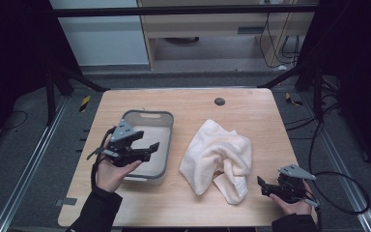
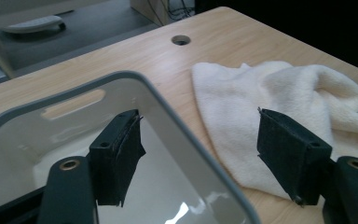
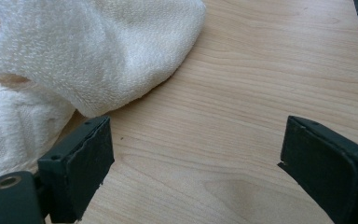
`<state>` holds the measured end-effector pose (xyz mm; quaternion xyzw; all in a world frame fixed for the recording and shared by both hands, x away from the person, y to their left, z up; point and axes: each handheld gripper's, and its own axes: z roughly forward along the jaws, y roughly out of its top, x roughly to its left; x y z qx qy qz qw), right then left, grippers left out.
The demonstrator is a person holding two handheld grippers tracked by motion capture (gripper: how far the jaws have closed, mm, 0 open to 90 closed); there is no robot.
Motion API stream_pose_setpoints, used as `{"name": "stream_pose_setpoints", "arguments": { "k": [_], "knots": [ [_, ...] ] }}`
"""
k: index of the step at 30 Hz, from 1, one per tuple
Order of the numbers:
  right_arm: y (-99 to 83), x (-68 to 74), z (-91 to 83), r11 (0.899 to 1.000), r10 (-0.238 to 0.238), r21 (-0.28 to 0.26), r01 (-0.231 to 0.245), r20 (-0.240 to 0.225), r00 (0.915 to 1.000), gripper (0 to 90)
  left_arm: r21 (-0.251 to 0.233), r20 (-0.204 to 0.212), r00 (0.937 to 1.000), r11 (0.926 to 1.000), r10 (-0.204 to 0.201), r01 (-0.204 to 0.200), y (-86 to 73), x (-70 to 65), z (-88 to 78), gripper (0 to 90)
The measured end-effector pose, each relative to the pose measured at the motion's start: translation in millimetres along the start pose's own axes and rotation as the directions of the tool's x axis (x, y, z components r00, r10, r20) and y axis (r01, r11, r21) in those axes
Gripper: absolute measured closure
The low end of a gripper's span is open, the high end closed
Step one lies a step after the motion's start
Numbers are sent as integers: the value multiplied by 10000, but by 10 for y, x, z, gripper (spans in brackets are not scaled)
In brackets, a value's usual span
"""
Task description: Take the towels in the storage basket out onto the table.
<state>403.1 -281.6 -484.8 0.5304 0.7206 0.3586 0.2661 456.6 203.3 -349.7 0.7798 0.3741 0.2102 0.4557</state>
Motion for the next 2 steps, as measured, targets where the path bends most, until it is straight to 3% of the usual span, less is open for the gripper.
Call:
{"name": "stream_pose_setpoints", "arguments": {
  "k": [2],
  "knots": [
    [0,2,-2,10000,1,-4,-1,8,10000,99,-105,-87,9999,9999,-137,137,-41,46,-50,308]
  ]
}}
